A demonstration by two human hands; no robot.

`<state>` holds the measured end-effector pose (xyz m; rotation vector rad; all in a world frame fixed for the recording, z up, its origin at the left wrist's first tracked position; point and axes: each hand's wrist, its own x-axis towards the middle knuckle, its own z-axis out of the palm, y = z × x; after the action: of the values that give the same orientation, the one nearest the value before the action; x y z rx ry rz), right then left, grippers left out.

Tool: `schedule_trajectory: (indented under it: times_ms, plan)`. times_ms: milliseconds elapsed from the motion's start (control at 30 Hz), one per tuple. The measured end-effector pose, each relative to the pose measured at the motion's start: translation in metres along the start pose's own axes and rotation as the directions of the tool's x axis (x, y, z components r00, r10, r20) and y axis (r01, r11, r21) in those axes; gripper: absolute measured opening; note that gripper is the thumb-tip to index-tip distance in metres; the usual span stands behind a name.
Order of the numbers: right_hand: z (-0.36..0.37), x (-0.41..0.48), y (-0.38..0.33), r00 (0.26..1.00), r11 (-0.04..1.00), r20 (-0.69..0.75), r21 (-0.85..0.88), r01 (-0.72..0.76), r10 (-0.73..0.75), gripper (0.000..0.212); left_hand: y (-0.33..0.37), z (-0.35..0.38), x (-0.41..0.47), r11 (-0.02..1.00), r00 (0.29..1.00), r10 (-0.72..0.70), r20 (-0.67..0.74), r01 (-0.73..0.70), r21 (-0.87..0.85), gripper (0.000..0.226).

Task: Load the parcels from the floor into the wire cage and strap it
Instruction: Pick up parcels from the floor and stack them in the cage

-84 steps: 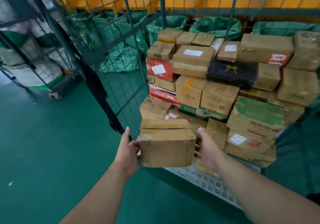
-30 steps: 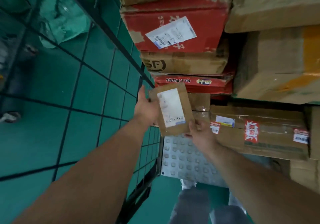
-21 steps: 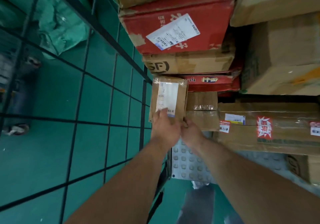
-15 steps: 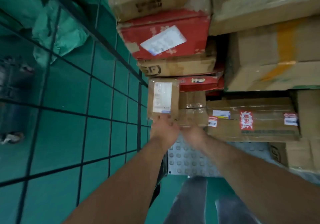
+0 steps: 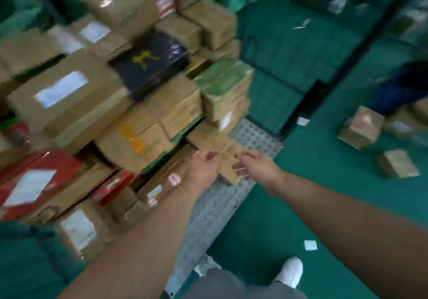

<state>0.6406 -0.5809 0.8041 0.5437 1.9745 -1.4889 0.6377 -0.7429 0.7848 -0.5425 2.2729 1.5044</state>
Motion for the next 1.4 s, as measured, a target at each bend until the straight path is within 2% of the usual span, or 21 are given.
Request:
schedule_trajectory:
  times_ms: [67,267,433,567,700,833,900,1133,1300,1400]
  plan:
    - [-0.065,-0.025,0.018,0.996,0.998,-0.091,0.067,-0.009,0.015,0.033,0.041,0.050,-0.012,0.998,0.993,0.048,0.112,-0.052,0.041,0.007]
    - [-0.250,-0.104,0.112,0.936,0.955,-0.340,0.296,0.012,0.094,0.027,0.123,0.226,-0.057,0.964,0.930,0.139,0.340,-0.206,0.169,0.013]
    - [-0.390,-0.154,0.201,0.869,0.908,-0.460,0.418,0.030,0.183,0.029,0.175,0.401,-0.110,0.941,0.844,0.187,0.503,-0.301,0.155,0.010]
    - [-0.465,-0.175,0.244,0.818,0.871,-0.512,0.490,0.025,0.264,0.028,0.206,0.491,-0.145,0.922,0.773,0.168,0.611,-0.343,0.181,0.015]
    - [-0.527,-0.175,0.268,0.796,0.827,-0.515,0.561,0.035,0.316,0.026,0.239,0.552,-0.149,0.892,0.741,0.137,0.658,-0.381,0.243,0.017]
    - [-0.593,-0.147,0.275,0.766,0.776,-0.531,0.627,0.067,0.363,0.024,0.276,0.611,-0.112,0.876,0.733,0.122,0.670,-0.397,0.274,0.016]
    - [-0.622,-0.132,0.273,0.748,0.770,-0.548,0.633,0.079,0.374,0.022,0.294,0.640,-0.089,0.869,0.728,0.117,0.676,-0.405,0.285,0.014]
    - [-0.730,-0.095,0.258,0.643,0.725,-0.606,0.680,0.114,0.468,0.021,0.390,0.753,-0.019,0.823,0.632,0.083,0.771,-0.480,0.305,0.015]
    - [-0.807,-0.085,0.257,0.592,0.702,-0.628,0.698,0.141,0.505,0.021,0.459,0.830,0.001,0.811,0.610,0.093,0.787,-0.505,0.295,0.015]
    - [-0.857,-0.074,0.265,0.575,0.700,-0.633,0.701,0.140,0.519,0.021,0.483,0.879,0.012,0.816,0.605,0.052,0.795,-0.484,0.315,0.016]
